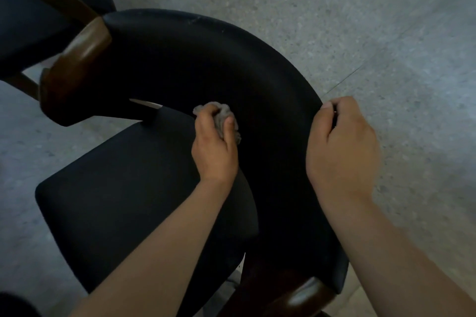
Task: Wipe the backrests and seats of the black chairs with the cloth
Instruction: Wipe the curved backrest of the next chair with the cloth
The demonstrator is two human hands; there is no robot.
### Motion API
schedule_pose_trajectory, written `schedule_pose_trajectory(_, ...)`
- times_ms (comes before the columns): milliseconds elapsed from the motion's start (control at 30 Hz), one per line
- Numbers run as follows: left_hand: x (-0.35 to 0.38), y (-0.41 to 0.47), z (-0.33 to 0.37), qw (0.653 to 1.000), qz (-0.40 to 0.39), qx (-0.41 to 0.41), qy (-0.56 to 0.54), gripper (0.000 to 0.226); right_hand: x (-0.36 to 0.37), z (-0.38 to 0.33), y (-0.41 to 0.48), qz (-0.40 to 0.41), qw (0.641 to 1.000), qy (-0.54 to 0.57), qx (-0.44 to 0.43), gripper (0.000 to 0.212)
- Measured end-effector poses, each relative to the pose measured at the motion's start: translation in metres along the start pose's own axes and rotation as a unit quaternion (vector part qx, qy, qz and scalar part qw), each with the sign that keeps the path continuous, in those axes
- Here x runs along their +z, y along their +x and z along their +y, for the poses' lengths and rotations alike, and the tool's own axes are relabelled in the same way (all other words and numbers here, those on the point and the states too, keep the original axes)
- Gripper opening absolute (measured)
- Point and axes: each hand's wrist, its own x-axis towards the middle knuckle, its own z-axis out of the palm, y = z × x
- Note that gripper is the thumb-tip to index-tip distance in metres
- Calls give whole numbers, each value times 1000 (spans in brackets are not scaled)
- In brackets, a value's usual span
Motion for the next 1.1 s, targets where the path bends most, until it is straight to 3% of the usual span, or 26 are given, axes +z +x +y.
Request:
schedule_pose_trajectory(267, -4, -3, -30, 996, -82, -33, 30, 9, 0, -2, 0, -2, 1000, -15, 4, 22)
schedule_pose_trajectory(467, -12, -3, -35, 984, -113, -129, 54, 17, -1, -4, 0, -11, 1000, -18, 9, 21)
schedule_pose_trajectory(533, -22, -4, -23, 989, -96, -97, 58, 16, 0, -5, 0, -8, 1000, -11, 14, 23)
schedule_pose_trajectory(633, -38, 5, 18, 998, -45, 22, 36, 22, -1, -6, 0, -9, 1000, -6, 22, 23)
schedule_pose_trajectory(800, -42, 41, 104, 984, 48, 161, 50, 30, -2, -9, -1, -8, 1000, -4, 23, 21)
schedule_pose_trajectory(1000, -37, 93, 116, 950, 48, 200, 236, 29, -3, -9, -1, -12, 1000, -6, 19, 22)
schedule_pose_trajectory(1100, -38, 100, 109, 937, 38, 208, 277, 33, -1, -8, -1, -11, 1000, -8, 16, 29)
